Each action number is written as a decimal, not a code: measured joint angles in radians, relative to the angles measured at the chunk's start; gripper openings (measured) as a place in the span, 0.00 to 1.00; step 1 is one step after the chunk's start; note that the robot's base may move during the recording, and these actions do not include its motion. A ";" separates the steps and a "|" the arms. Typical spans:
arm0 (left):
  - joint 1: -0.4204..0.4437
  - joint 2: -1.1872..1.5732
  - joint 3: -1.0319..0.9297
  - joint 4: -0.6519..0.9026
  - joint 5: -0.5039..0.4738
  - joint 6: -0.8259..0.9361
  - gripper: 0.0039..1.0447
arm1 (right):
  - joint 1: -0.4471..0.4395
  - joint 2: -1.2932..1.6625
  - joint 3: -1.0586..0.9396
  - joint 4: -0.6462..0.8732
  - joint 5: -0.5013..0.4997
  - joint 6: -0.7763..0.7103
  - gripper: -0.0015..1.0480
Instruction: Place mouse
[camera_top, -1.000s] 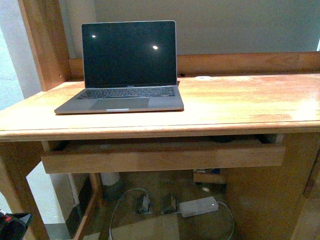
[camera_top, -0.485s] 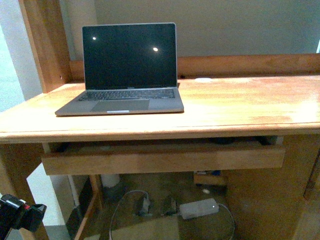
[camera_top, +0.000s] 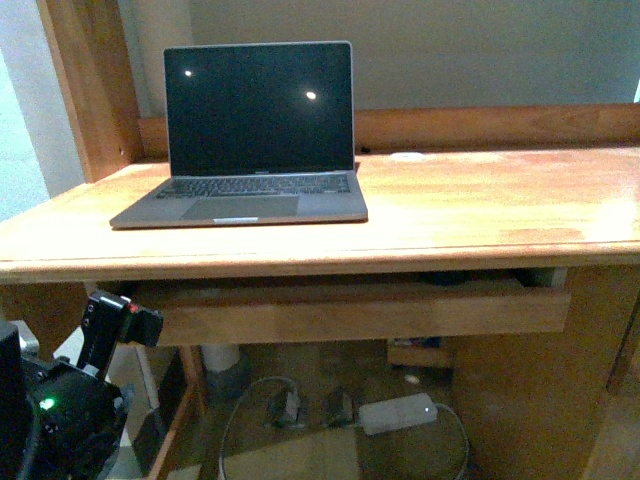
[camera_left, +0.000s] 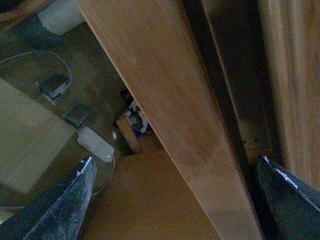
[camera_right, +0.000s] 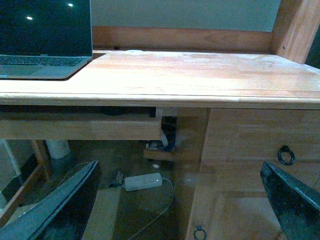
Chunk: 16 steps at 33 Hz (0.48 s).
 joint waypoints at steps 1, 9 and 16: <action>0.000 0.007 0.009 0.000 -0.001 -0.006 0.94 | 0.000 0.000 0.000 0.000 0.000 0.000 0.94; 0.001 0.056 0.071 0.000 -0.029 -0.073 0.94 | 0.000 0.000 0.000 0.000 0.000 0.000 0.94; 0.013 0.098 0.145 0.000 -0.022 -0.096 0.94 | 0.000 0.000 0.000 0.000 0.000 0.000 0.94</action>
